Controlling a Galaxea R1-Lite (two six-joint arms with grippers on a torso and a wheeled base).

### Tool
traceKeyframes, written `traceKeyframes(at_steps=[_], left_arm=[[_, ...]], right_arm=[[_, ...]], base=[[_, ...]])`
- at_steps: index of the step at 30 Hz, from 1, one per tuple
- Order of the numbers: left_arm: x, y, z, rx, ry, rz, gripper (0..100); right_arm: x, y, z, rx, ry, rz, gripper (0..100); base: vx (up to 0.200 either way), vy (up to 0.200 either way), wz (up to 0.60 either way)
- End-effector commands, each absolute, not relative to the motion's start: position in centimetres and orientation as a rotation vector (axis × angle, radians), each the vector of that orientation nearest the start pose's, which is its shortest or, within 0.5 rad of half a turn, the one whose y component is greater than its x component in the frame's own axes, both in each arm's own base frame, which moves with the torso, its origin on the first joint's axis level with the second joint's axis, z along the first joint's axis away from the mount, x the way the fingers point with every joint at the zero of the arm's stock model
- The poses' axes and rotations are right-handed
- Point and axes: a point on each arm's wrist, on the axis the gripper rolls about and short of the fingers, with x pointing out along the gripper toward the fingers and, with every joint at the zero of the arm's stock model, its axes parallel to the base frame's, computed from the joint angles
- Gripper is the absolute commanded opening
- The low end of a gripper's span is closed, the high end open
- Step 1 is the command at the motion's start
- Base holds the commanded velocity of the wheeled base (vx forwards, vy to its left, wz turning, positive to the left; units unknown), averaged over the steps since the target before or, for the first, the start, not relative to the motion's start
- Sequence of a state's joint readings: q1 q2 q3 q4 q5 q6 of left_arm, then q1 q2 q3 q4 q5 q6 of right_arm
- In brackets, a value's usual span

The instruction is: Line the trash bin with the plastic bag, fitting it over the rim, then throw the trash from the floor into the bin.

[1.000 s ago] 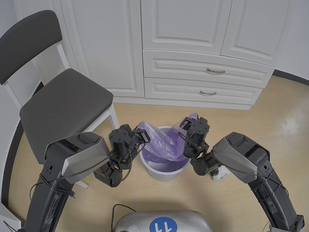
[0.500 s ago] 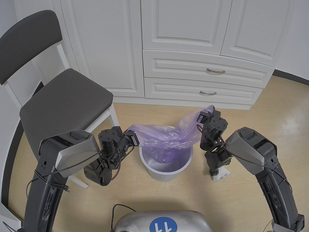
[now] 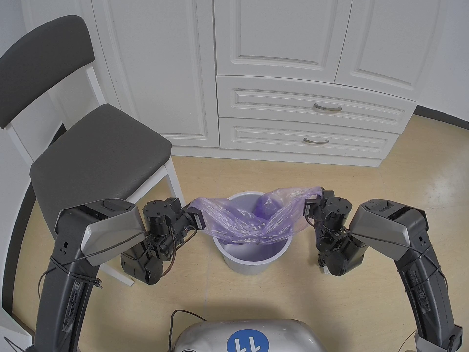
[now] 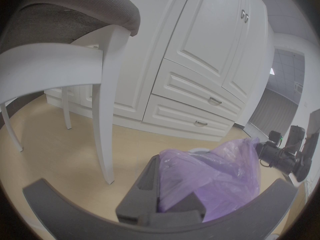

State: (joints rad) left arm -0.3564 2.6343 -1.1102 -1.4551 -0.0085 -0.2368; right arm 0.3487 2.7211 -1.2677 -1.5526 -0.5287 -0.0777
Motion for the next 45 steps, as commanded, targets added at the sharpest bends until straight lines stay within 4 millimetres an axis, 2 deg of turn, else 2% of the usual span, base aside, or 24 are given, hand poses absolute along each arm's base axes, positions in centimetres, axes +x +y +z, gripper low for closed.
traceKeyframes(at_steps=[1, 9, 10, 11, 14, 20, 36, 43, 45], left_arm=[[41.7, -14.4, -3.8, -0.187, 0.146, -0.355, 0], [42.2, -13.3, -3.7, -0.186, 0.151, -0.329, 0], [42.2, -13.3, -3.7, -0.186, 0.151, -0.329, 0], [42.4, -12.9, -3.4, -0.188, 0.145, -0.318, 0], [42.4, -12.6, -3.3, -0.187, 0.154, -0.313, 0], [42.5, -12.2, -3.4, -0.185, 0.163, -0.303, 0], [42.7, -11.3, -3.7, -0.134, 0.167, -0.298, 0], [39.9, -10.8, -2.1, -0.080, 0.234, -0.385, 0], [39.1, -10.6, -1.2, -0.076, 0.244, -0.408, 0]], right_arm=[[42.5, 14.2, -0.9, -0.050, -0.067, -0.150, 0], [40.6, 12.3, 0.1, -0.080, -0.012, -0.099, 0], [40.6, 12.3, 0.1, -0.080, -0.012, -0.099, 0], [39.7, 11.4, 0.0, -0.110, 0.026, -0.074, 0], [39.0, 10.2, -0.3, -0.157, 0.065, -0.048, 0], [37.6, 8.8, -0.8, -0.200, 0.128, 0.000, 0], [37.2, 8.0, -1.7, -0.241, 0.167, 0.003, 0], [35.1, 7.6, -1.8, -0.314, 0.231, 0.052, 0], [33.8, 7.1, -1.5, -0.336, 0.261, 0.101, 0]], base=[[0.000, 0.000, 0.00], [0.000, 0.000, 0.00], [0.000, 0.000, 0.00], [0.000, 0.000, 0.00], [0.000, 0.000, 0.00], [0.000, 0.000, 0.00], [0.000, 0.000, 0.00], [0.000, 0.000, 0.00], [0.000, 0.000, 0.00]])
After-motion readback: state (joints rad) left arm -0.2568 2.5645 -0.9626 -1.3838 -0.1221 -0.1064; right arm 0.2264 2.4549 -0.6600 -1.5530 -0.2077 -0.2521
